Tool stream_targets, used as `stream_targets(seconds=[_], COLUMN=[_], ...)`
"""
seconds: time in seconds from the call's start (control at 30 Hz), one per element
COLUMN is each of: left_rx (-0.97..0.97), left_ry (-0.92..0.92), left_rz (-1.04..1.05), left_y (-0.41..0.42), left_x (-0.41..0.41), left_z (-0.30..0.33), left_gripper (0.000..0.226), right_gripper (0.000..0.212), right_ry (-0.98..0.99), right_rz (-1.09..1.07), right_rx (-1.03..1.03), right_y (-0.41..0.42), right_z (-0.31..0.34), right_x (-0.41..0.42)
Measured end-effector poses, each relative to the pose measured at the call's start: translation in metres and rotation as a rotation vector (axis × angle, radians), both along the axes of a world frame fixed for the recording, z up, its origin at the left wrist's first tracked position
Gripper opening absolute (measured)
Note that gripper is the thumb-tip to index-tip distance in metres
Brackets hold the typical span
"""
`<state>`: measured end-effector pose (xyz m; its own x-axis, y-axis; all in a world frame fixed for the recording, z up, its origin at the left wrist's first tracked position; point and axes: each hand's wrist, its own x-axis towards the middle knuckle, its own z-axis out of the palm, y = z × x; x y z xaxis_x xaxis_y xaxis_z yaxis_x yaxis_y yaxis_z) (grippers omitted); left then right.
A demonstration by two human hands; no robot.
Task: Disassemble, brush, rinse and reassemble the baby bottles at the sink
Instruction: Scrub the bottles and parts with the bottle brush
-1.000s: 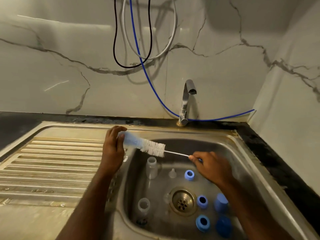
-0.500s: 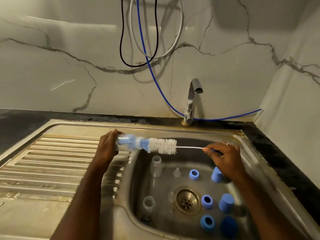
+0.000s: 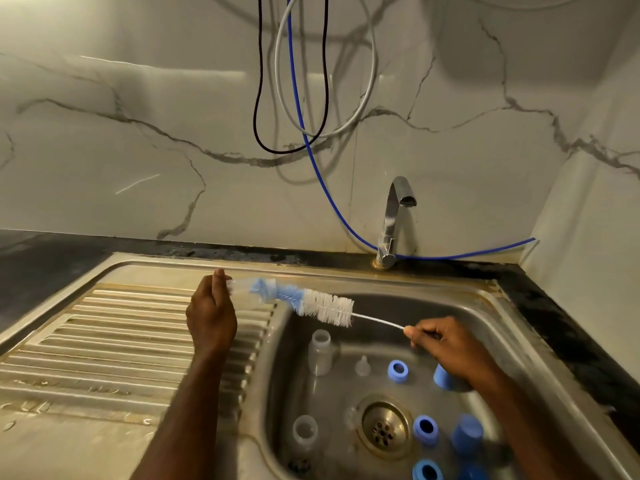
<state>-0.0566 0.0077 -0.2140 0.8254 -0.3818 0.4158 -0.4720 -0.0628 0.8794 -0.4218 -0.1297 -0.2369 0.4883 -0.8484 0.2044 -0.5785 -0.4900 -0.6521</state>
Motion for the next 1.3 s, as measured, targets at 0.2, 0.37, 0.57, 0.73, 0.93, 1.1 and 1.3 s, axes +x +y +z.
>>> stream_targets(seconds=[0.2, 0.37, 0.57, 0.73, 0.93, 1.1, 1.3], left_rx=[0.041, -0.019, 0.044, -0.002, 0.063, 0.035, 0.042], left_ry=[-0.118, 0.214, 0.201, 0.368, 0.318, 0.325, 0.269], left_rz=[0.107, 0.26, 0.098, -0.3, -0.636, -0.589, -0.638], left_y=[-0.007, -0.004, -0.006, -0.011, -0.011, -0.011, -0.007], left_x=[-0.005, -0.004, -0.015, -0.045, -0.076, -0.079, -0.08], left_z=[-0.002, 0.004, 0.0, -0.002, -0.003, 0.0, 0.001], left_gripper=[0.043, 0.047, 0.054, 0.054, 0.044, 0.039, 0.036], right_gripper=[0.035, 0.039, 0.03, 0.017, 0.011, 0.011, 0.021], right_ry=[-0.025, -0.107, -0.099, -0.112, -0.098, -0.104, -0.085], right_rz=[0.007, 0.012, -0.079, -0.079, -0.057, -0.088, -0.114], right_rx=[0.052, 0.185, 0.119, -0.031, -0.086, -0.076, -0.067], right_y=[-0.002, 0.004, 0.016, 0.022, 0.025, 0.022, 0.018], right_z=[0.0, 0.005, 0.001, -0.002, -0.003, -0.001, 0.002], right_x=[0.002, 0.002, 0.009, 0.014, 0.021, 0.019, 0.009])
